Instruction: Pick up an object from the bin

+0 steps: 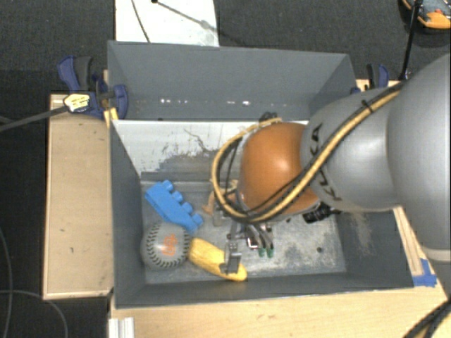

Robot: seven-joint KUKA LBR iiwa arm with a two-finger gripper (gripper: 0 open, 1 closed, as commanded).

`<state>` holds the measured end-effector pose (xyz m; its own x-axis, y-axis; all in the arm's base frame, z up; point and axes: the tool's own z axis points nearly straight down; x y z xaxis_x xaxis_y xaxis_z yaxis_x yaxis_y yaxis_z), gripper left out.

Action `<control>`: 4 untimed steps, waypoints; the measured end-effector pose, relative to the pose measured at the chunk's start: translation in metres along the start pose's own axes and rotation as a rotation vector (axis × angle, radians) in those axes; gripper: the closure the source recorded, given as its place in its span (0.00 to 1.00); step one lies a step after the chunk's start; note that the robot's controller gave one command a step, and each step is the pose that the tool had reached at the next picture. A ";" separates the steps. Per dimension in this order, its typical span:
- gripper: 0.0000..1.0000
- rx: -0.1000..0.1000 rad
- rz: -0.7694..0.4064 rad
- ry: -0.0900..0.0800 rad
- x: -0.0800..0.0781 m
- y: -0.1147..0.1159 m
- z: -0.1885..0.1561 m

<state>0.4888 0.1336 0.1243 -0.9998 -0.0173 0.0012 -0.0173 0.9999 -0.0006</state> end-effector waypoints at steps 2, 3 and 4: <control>0.00 0.000 0.257 0.001 -0.002 0.004 0.012; 0.00 -0.001 0.141 -0.001 0.005 -0.004 0.030; 0.00 -0.001 -0.076 -0.001 0.006 0.001 0.033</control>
Offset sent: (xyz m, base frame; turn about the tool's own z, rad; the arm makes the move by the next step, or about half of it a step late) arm -0.0011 0.0057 -0.0293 0.0788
